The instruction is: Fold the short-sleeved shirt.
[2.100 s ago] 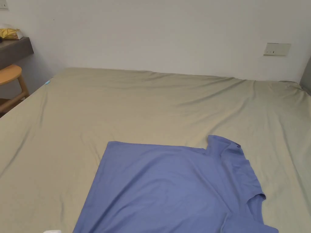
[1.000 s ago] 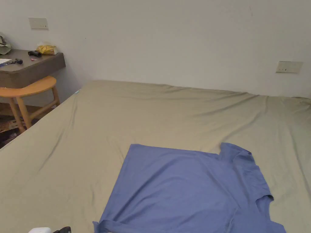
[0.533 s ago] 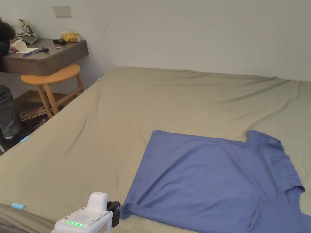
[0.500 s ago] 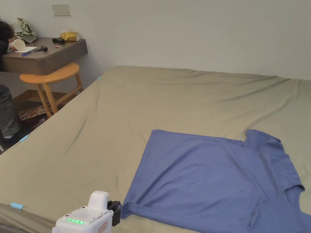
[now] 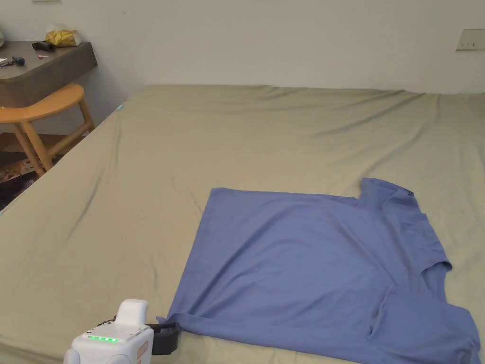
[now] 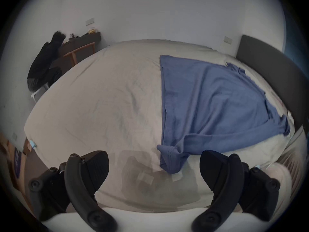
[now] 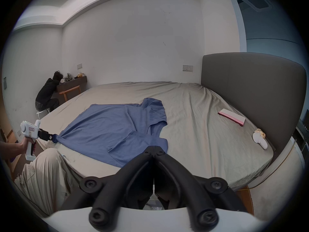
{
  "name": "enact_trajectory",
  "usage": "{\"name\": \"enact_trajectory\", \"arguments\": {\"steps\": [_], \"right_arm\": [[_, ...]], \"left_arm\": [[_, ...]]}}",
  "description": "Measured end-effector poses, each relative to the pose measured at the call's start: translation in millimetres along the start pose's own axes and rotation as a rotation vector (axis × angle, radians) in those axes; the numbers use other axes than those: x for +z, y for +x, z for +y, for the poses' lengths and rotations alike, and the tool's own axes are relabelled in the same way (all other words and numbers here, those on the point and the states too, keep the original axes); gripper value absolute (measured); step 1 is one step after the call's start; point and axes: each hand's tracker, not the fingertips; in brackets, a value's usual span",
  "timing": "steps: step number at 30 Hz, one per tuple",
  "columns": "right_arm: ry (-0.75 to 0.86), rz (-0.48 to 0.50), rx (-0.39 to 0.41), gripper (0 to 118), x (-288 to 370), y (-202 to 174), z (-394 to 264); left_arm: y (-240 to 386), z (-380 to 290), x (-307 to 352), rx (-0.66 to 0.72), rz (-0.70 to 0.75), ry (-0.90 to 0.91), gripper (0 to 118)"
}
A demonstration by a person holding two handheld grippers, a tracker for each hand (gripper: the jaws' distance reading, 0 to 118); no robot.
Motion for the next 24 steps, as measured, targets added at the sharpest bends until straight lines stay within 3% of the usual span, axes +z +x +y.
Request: {"name": "enact_trajectory", "arguments": {"steps": [1,2,3,4,9,15,16,17,18,19,20,24], "right_arm": [[-0.004,-0.002,-0.001,1,-2,0,-1],[-0.011,-0.001,0.0,1,-3,0,-2],[-0.018,-0.001,0.002,1,-5,-2,-4],[-0.028,-0.001,0.006,1,-6,-4,-6],[-0.07,0.0,0.049,1,-9,-10,-12],[-0.16,0.003,0.057,1,-25,-10,-14],[-0.186,0.005,0.051,6,-31,-9,-16],[-0.218,0.023,0.021,24,-38,-6,-18],[-0.251,0.049,-0.018,69,-45,-3,-20],[-0.292,0.045,-0.049,99,-54,0,-22],[-0.319,0.057,-0.058,106,-63,0,-24],[-0.312,0.008,-0.008,106,-87,-6,-26]], "left_arm": [[1,1,-1,-0.014,0.013,-0.012,105],[-1,1,-3,0.003,-0.009,-0.013,92],[-4,1,-5,0.038,-0.042,-0.023,45],[-5,0,-7,0.043,-0.015,-0.016,7],[11,-5,-5,-0.012,-0.035,0.009,2],[7,-2,18,0.056,-0.054,0.062,2],[6,-2,20,0.062,-0.06,0.066,2],[3,-2,20,0.071,-0.07,0.07,2],[3,-2,21,0.07,-0.067,0.072,2],[4,-1,22,0.067,-0.062,0.07,2],[4,-1,22,0.066,-0.065,0.068,2],[10,1,25,0.057,-0.076,0.079,2]]}}
